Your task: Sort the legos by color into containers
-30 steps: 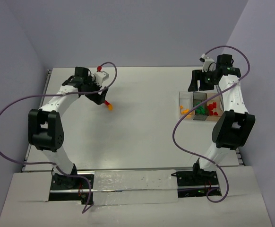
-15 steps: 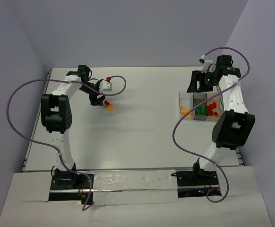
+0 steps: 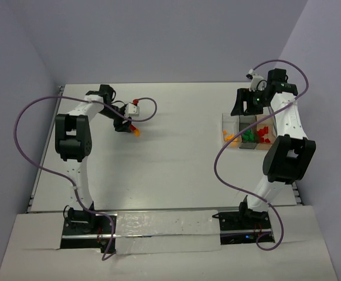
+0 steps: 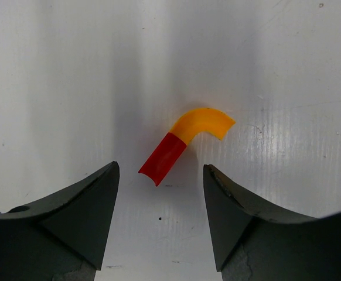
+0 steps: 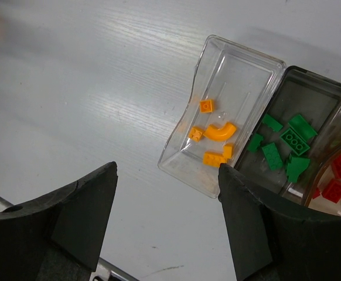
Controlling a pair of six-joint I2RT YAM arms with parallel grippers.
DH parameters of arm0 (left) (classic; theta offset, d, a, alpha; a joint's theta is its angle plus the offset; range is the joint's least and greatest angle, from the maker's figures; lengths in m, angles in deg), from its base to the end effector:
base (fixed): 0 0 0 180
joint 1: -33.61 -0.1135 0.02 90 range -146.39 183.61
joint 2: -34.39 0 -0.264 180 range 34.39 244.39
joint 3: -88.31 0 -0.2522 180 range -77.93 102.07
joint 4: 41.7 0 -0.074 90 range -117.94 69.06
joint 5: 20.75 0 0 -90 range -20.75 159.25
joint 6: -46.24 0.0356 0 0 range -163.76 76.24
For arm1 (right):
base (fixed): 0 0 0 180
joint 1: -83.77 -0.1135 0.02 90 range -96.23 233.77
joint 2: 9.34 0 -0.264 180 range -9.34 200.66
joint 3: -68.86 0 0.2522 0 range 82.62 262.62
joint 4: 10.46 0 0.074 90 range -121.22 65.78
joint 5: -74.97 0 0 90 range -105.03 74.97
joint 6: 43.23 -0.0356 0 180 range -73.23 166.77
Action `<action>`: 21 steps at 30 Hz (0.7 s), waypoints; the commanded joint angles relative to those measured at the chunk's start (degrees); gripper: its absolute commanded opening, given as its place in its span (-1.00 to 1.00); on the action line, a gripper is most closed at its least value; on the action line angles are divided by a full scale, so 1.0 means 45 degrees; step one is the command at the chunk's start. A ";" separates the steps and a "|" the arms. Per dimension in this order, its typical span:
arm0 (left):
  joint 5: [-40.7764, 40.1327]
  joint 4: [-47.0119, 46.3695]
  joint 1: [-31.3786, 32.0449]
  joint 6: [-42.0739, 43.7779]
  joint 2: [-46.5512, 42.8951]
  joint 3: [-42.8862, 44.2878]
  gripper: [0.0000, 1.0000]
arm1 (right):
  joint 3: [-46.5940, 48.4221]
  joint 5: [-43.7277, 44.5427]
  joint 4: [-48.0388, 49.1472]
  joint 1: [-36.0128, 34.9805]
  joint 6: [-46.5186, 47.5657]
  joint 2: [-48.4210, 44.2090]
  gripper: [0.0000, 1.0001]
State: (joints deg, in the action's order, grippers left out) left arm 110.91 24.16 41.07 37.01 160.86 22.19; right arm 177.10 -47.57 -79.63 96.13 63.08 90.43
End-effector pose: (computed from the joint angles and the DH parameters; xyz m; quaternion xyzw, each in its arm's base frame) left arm 0.4364 -0.0810 0.1723 0.6730 0.6427 -0.2277 0.2867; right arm 0.3608 -0.0595 0.3201 -0.1028 0.9257 0.2025 0.3023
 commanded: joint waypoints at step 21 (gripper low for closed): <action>0.0088 -0.0141 0.0511 0.1102 -0.0105 -0.0838 -0.14 | 0.0021 -0.0644 -0.0322 -0.0051 -0.0116 0.0306 0.53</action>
State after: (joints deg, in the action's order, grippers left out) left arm 110.97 23.75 43.17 40.11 161.01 19.92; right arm 177.10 -48.71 -80.44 96.13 62.87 92.18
